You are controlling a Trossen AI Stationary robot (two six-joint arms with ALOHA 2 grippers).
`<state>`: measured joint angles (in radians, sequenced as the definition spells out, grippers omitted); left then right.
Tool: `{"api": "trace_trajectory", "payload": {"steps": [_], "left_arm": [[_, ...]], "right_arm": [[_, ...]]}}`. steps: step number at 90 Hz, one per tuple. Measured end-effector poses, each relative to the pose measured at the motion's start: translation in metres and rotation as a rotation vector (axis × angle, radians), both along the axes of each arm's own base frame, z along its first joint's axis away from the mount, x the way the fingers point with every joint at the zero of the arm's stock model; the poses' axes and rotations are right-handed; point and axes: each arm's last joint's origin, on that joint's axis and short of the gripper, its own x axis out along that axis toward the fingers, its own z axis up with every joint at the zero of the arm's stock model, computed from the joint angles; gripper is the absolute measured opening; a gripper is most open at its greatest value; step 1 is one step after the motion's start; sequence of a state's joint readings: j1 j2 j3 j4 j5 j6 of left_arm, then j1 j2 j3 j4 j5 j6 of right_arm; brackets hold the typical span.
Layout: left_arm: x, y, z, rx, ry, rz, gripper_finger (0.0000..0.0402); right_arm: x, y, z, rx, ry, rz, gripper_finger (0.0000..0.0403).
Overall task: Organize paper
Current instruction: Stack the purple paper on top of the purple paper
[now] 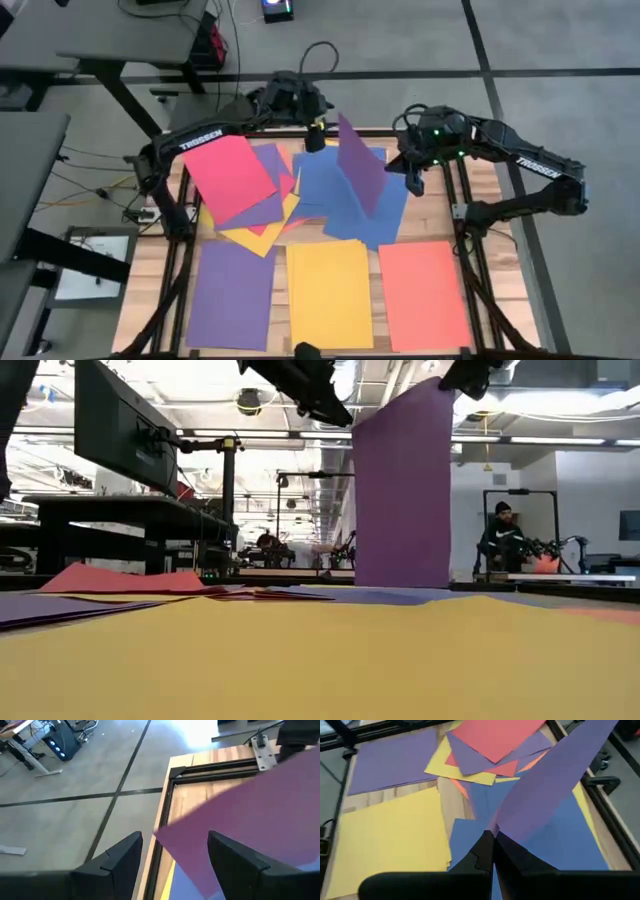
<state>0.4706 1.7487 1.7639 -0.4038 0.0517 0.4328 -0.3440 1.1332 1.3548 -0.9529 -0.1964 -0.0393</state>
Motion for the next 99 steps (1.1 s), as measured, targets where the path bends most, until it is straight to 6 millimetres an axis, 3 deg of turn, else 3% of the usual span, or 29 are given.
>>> {"api": "trace_trajectory", "payload": {"steps": [51,64,99], "left_arm": [[0.025,-0.016,-0.020,-0.010,0.038,-0.194,0.0208],[0.035,-0.017,-0.031,-0.018,0.054,-0.189,0.0208],[0.035,-0.013,-0.027,0.131,0.074,-0.097,0.0208]], "right_arm": [[0.002,0.002,0.001,0.007,-0.014,0.000,0.0000],[0.002,0.002,0.001,0.006,-0.015,0.000,0.0000],[0.003,0.006,0.001,-0.002,-0.014,0.028,0.0000]]}}
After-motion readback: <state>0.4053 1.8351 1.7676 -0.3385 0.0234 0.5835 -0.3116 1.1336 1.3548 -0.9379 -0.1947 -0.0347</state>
